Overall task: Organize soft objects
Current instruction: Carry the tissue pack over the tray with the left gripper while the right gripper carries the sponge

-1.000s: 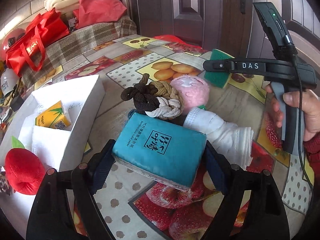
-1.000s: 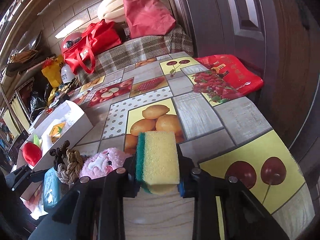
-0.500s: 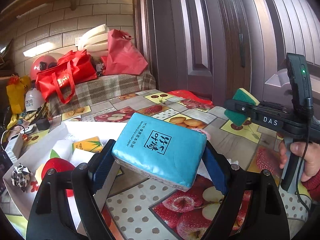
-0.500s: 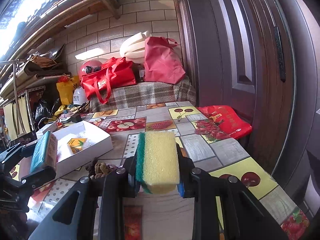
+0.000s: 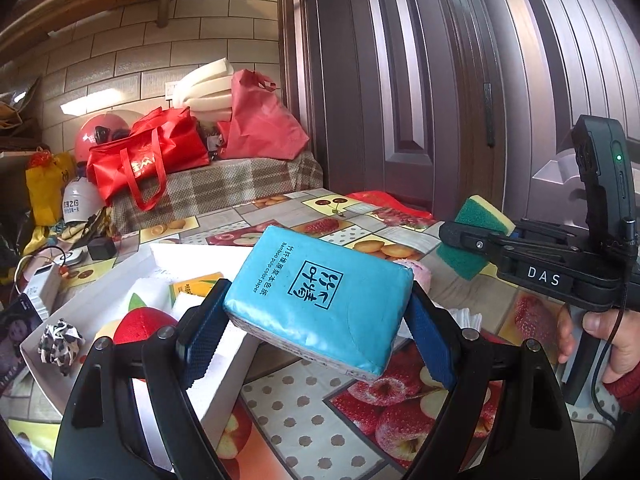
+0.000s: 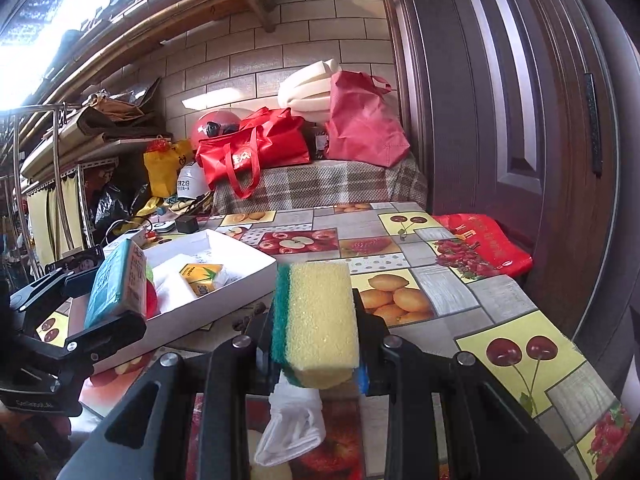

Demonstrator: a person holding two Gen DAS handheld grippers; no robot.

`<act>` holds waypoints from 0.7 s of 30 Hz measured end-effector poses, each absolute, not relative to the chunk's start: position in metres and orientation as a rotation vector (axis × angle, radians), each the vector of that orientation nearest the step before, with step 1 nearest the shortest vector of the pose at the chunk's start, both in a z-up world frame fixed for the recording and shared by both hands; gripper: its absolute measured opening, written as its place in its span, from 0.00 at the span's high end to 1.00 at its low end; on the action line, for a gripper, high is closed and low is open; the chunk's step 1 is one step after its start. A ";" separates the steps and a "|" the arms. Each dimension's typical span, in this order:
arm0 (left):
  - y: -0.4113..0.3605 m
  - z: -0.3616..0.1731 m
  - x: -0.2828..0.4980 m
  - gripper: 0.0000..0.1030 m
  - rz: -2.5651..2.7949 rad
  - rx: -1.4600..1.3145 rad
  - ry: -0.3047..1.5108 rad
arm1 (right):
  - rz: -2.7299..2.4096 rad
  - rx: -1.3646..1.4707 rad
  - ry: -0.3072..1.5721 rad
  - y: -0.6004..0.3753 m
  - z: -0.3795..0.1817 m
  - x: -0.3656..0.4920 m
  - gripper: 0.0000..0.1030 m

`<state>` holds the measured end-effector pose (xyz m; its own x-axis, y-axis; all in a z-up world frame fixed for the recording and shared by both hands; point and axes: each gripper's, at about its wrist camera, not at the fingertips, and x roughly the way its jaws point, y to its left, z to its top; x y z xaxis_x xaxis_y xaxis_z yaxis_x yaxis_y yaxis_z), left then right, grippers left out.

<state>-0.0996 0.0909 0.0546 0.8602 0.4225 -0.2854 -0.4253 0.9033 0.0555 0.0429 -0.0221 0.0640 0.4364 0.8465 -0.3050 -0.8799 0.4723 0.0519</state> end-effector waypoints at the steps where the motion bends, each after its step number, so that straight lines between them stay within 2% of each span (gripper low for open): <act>1: 0.092 0.055 -0.102 0.17 0.449 -0.010 0.297 | 1.084 -0.125 0.307 -0.020 0.064 0.040 0.73; 21: 0.126 0.053 -0.153 0.17 0.591 -0.073 0.258 | 1.181 -0.192 0.281 0.010 0.062 -0.008 0.73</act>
<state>-0.1529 0.1265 0.0533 0.7992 0.5414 -0.2613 -0.5595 0.8288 0.0060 -0.0083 0.0104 0.0622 0.3517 0.8814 -0.3152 -0.9289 0.3704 -0.0006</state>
